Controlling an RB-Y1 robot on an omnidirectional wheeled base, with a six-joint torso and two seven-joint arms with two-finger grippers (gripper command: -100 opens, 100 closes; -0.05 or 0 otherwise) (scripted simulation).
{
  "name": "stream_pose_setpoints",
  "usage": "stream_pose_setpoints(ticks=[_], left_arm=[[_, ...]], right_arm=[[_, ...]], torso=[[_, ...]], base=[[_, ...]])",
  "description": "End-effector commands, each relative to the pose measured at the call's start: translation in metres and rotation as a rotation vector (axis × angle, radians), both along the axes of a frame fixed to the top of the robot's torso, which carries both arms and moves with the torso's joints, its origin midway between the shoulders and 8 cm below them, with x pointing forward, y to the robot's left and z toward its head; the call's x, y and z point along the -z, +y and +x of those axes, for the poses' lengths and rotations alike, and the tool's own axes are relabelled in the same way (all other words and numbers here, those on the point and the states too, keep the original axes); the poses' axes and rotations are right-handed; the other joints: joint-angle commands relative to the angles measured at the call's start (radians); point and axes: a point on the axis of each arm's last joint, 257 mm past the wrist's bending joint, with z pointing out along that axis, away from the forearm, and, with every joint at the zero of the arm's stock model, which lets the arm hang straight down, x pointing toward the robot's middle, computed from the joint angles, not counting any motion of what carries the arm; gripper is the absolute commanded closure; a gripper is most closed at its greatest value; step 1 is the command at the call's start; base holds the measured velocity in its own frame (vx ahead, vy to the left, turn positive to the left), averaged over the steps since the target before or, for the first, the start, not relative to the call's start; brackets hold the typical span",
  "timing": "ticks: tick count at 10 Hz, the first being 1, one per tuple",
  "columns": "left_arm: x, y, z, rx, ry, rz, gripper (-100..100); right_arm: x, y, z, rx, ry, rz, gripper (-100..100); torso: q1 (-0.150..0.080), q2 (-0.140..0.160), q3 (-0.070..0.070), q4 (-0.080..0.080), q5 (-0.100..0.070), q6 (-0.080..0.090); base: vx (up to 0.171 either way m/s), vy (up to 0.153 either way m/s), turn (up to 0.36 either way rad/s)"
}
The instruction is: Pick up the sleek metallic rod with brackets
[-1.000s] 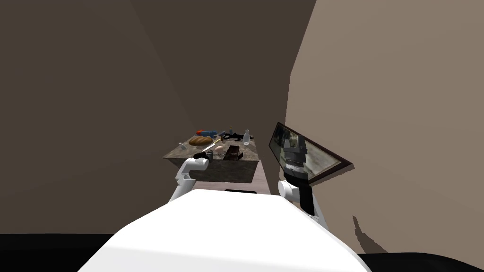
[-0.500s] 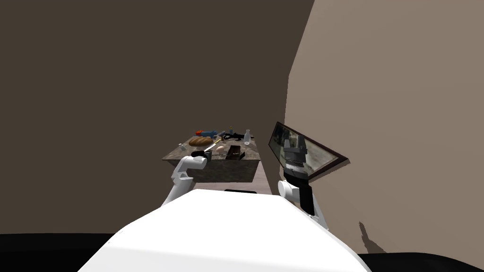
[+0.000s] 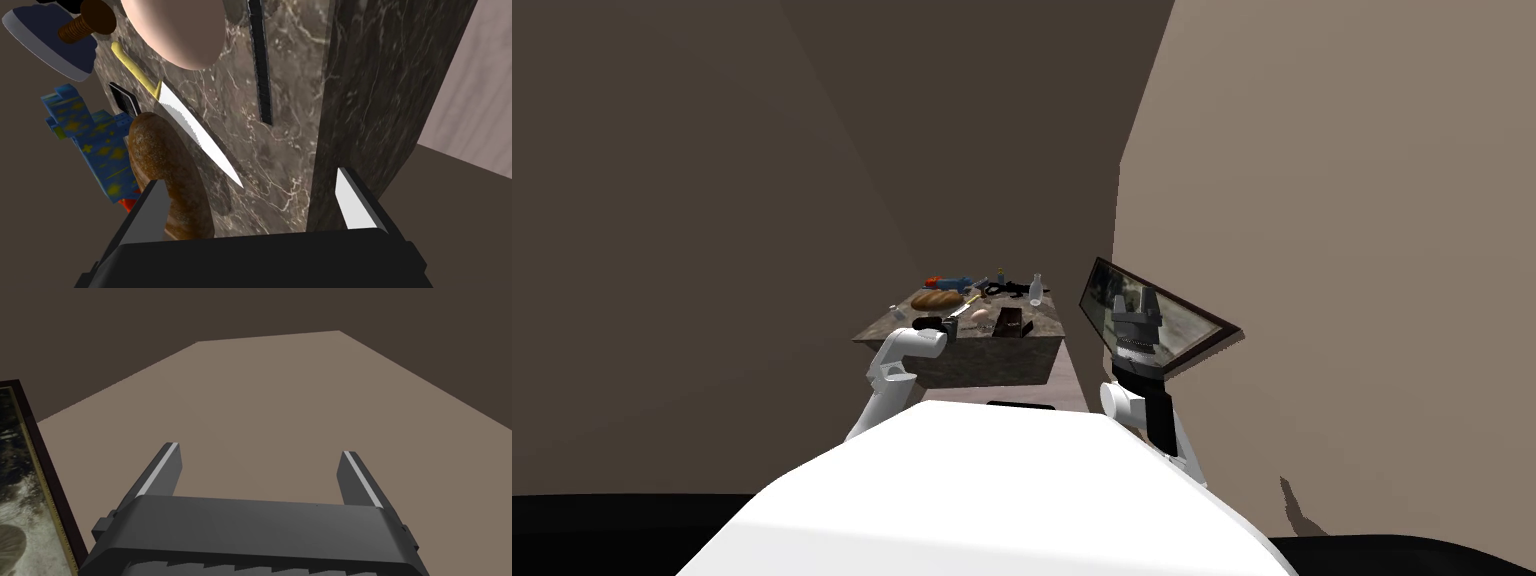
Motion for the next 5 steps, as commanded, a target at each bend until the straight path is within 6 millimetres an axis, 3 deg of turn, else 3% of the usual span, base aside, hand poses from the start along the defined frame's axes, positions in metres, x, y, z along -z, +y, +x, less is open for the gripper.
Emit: stream_pose_setpoints(ticks=[1,5], left_arm=[[-0.0031,-0.0004,-0.0033,-0.007,0.01,-0.002,-100],[-0.0038,-0.0033,-0.0129,-0.025,0.041,-0.017,-100]], right_arm=[[0.0,0.0,0.0,0.0,0.0,0.0,0],[0.0,0.0,0.0,0.0,0.0,0.0,0]], torso=[[0.0,0.0,0.0,0.0,0.0,0.0],[-0.004,-0.001,-0.001,0.0,-0.001,0.0]], base=[[-0.012,0.015,-0.038],[0.006,-0.016,-0.028]])
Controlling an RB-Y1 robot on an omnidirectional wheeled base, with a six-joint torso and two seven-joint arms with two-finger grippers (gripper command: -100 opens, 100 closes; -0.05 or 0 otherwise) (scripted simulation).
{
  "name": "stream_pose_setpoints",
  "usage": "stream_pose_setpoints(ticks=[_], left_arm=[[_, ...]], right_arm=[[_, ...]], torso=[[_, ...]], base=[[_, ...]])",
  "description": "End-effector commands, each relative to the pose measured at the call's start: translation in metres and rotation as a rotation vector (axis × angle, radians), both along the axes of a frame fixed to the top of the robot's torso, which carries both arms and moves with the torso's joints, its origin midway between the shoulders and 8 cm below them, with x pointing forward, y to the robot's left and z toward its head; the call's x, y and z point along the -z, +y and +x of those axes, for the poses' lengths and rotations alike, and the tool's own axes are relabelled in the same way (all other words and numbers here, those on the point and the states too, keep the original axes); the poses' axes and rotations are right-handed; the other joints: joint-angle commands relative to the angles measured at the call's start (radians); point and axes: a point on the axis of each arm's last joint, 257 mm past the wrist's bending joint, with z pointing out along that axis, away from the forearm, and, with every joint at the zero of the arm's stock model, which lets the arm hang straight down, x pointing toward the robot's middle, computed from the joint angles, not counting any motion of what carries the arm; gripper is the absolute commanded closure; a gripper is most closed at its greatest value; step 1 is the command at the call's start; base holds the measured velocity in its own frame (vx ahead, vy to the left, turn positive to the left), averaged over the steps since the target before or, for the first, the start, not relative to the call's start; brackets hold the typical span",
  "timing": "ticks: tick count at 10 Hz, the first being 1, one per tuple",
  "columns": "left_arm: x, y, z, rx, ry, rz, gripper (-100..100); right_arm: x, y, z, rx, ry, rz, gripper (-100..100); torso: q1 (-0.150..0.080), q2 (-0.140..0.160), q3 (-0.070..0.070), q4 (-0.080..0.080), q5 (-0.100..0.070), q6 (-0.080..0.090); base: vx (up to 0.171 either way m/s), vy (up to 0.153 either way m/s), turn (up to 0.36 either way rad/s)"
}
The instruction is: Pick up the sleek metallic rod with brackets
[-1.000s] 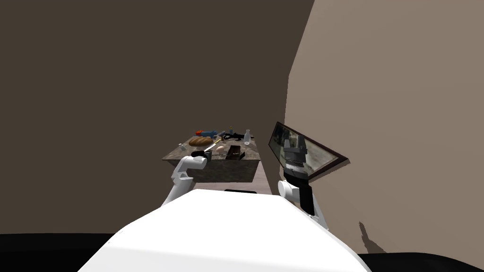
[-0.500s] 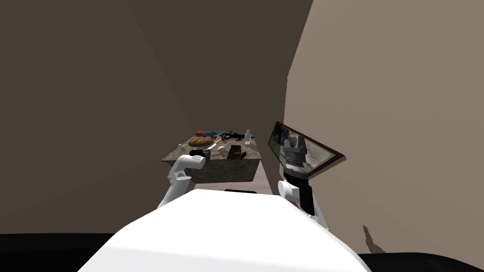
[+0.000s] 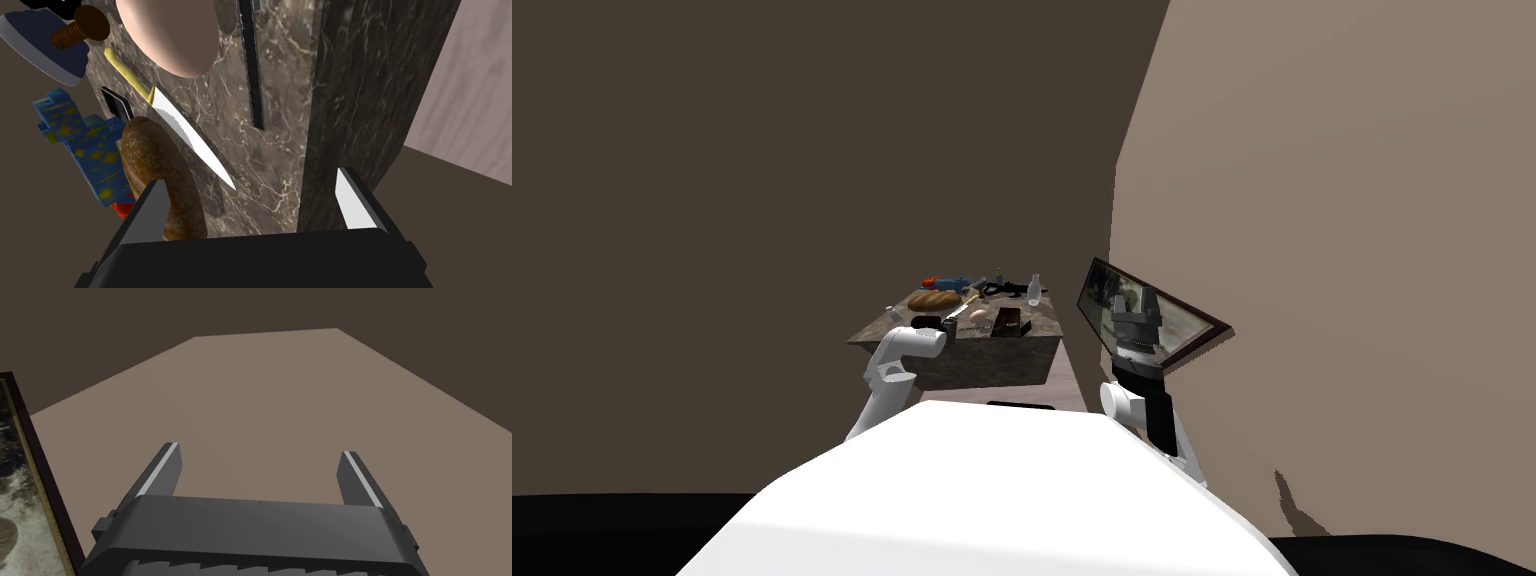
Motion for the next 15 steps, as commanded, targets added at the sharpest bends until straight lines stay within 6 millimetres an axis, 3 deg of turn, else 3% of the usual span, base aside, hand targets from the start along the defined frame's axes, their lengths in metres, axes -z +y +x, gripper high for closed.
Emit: stream_pose_setpoints(ticks=[1,8,13,14,15], left_arm=[[0.001,-0.001,-0.005,-0.008,0.019,-0.009,-100],[0.019,-0.011,-0.031,-0.041,0.125,-0.058,-100],[0.035,-0.024,-0.054,-0.056,0.218,-0.106,-100],[0.032,-0.022,-0.05,-0.055,0.204,-0.099,-100],[0.033,-0.022,-0.051,-0.055,0.209,-0.1,0]], right_arm=[[0.0,0.0,0.0,0.0,0.0,0.0,0],[0.0,0.0,0.0,0.0,0.0,0.0,0],[0.0,0.0,0.0,0.0,0.0,0.0,0],[0.0,0.0,0.0,0.0,0.0,0.0,0],[0.0,0.0,0.0,0.0,0.0,0.0,0]], torso=[[0.0,0.0,0.0,0.0,0.0,0.0],[-0.003,-0.004,-0.002,-0.001,-0.001,0.0],[-0.006,-0.007,-0.004,-0.002,-0.001,0.0],[-0.006,-0.007,-0.004,-0.002,-0.001,0.0],[-0.002,-0.004,-0.002,-0.001,-0.001,0.0]], base=[[0.03,-0.041,-0.033],[0.06,-0.066,-0.034],[0.113,-0.097,-0.036],[0.047,-0.046,0.006],[0.008,-0.008,0.008]])
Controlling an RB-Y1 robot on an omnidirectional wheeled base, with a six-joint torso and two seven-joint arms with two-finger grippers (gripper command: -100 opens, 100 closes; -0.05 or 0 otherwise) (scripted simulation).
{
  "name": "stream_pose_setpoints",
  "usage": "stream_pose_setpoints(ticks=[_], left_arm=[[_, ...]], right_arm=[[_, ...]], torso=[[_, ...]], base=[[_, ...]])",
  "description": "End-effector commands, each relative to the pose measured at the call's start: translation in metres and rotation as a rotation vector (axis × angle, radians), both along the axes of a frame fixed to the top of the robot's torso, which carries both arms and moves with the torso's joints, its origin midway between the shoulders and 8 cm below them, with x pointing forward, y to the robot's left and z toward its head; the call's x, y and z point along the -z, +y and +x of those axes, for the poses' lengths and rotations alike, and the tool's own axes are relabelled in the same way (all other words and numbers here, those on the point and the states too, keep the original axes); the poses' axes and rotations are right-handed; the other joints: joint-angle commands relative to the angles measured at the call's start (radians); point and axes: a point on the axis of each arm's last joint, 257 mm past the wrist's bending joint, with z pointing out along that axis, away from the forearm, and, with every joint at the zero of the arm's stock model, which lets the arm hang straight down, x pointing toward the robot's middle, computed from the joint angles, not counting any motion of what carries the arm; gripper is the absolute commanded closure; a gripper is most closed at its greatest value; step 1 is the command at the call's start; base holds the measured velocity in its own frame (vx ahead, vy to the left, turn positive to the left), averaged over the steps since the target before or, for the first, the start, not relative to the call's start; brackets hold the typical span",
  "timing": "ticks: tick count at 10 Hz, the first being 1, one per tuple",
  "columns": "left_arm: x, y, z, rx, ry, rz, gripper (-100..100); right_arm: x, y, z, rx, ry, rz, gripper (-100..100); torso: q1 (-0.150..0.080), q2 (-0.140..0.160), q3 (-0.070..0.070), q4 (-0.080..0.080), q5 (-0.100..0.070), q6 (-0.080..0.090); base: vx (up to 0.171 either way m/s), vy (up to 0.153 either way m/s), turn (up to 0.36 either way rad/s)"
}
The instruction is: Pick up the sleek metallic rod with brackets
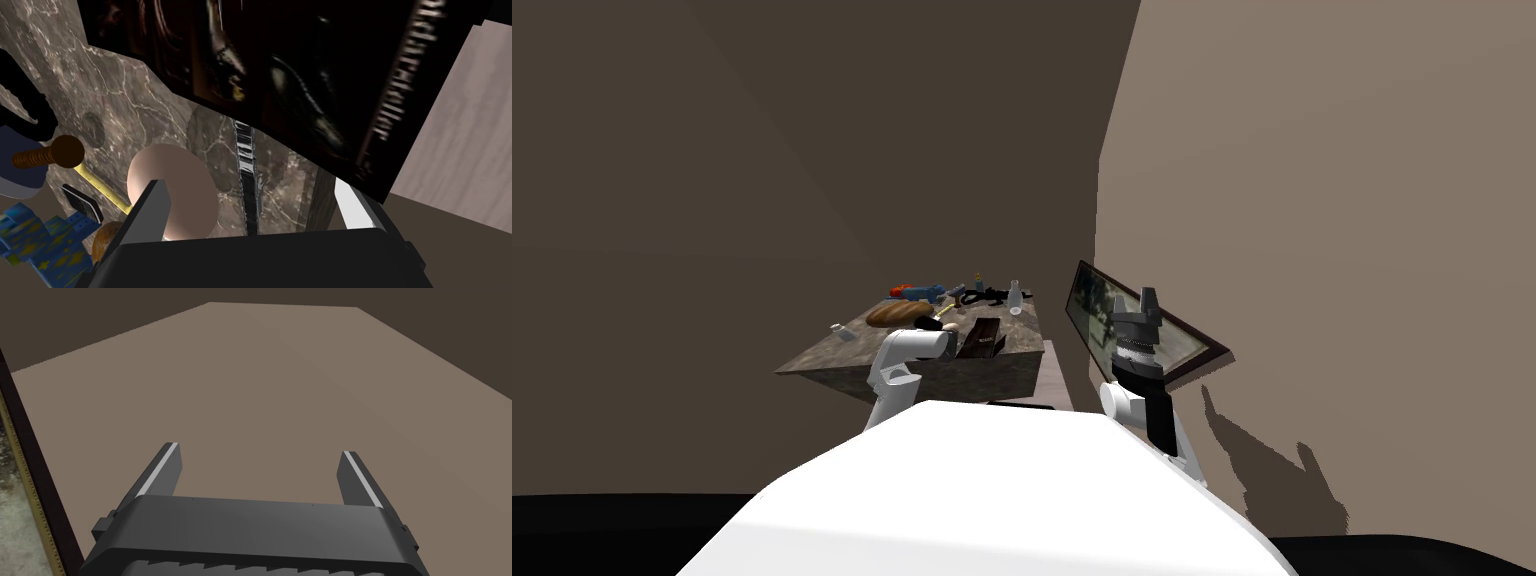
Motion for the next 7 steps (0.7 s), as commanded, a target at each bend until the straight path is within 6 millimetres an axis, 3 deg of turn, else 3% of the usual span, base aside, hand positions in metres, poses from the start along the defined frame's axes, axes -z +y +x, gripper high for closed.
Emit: stream_pose_setpoints(ticks=[1,5,6,7], left_arm=[[0.0063,0.001,0.0061,0.001,-0.005,0.0,-100],[0.0144,0.0027,0.0121,0.002,-0.009,0.0,-100],[0.0146,0.0027,0.0129,0.002,-0.012,0.0,100],[0.0146,0.0027,0.0129,0.002,-0.012,0.0,100]], right_arm=[[0.0,0.0,0.0,0.0,0.0,0.0,0],[0.0,0.0,0.0,0.0,0.0,0.0,0],[0.0,0.0,0.0,0.0,0.0,0.0,0],[0.0,0.0,0.0,0.0,0.0,0.0,0]], torso=[[0.0,0.0,0.0,0.0,0.0,0.0],[0.002,0.002,0.001,0.001,0.0,0.0],[0.002,0.002,0.001,0.001,0.0,0.0],[0.001,0.002,0.001,0.0,0.0,0.0]], base=[[-0.007,0.001,0.011],[-0.011,0.005,0.007],[0.0,0.0,0.0],[0.0,0.0,0.0]])
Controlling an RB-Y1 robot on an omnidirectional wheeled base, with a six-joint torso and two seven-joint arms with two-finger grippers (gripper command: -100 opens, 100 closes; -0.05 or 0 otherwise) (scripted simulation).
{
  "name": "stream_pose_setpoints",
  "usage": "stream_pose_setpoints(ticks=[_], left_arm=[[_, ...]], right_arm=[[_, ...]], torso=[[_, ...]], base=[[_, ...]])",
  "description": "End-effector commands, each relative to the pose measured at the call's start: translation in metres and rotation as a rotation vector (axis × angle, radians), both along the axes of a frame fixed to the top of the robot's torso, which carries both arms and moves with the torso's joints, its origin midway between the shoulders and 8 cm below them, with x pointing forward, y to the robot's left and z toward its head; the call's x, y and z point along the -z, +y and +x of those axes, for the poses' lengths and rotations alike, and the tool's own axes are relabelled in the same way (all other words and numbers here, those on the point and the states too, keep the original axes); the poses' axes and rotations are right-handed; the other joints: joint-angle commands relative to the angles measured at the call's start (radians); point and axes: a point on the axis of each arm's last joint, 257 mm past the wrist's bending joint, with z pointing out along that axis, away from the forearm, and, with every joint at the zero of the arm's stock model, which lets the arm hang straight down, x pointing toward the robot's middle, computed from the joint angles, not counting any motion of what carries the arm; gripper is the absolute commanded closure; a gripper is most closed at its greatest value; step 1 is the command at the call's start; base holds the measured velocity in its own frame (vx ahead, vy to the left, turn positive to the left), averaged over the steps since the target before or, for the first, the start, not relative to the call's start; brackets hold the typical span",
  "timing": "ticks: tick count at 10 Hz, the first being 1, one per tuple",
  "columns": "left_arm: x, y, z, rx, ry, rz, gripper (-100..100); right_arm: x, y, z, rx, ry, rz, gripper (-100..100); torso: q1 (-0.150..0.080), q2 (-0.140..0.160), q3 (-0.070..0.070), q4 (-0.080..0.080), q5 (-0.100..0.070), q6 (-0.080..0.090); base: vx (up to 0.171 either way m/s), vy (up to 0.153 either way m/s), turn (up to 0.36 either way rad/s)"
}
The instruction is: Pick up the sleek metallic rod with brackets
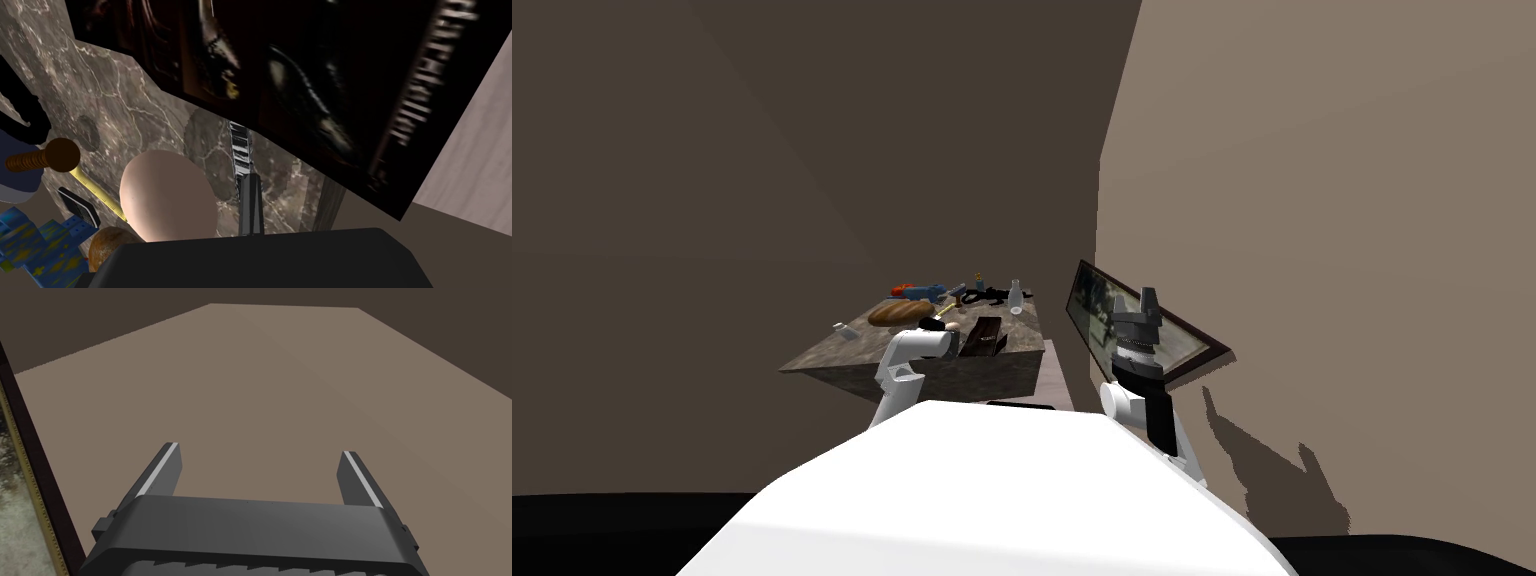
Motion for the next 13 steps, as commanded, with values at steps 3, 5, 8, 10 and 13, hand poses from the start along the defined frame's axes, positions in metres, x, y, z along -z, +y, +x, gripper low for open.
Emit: stream_pose_setpoints(ticks=[3,5,8,10,13], left_arm=[[0.0,0.0,0.0,0.0,0.0,0.0,100],[-0.0027,-0.0017,-0.0017,0.0,0.011,-0.004,-100],[-0.0069,-0.0042,-0.0045,-0.001,0.028,-0.011,-100],[-0.0077,-0.0052,-0.0048,0.0,0.03,-0.012,-100],[0.0008,-0.0042,0.0017,0.0,0.026,-0.012,-100]], right_arm=[[0.0,0.0,0.0,0.0,0.0,0.0,0],[0.0,0.0,0.0,0.0,0.0,0.0,0],[0.0,0.0,0.0,0.0,0.0,0.0,0],[0.0,0.0,0.0,0.0,0.0,0.0,0],[0.0,0.0,0.0,0.0,0.0,0.0,0]], torso=[[0.0,0.0,0.0,0.0,0.0,0.0],[0.0,0.0,0.0,0.0,0.0,0.0],[-0.001,-0.002,-0.001,0.0,0.0,0.0],[-0.002,-0.002,-0.001,0.0,0.0,0.001],[-0.001,0.0,0.0,0.0,0.0,0.0]], base=[[0.0,0.0,0.0],[0.004,-0.005,-0.018],[0.019,-0.014,-0.029],[0.013,-0.009,-0.021],[-0.005,0.003,0.007]])
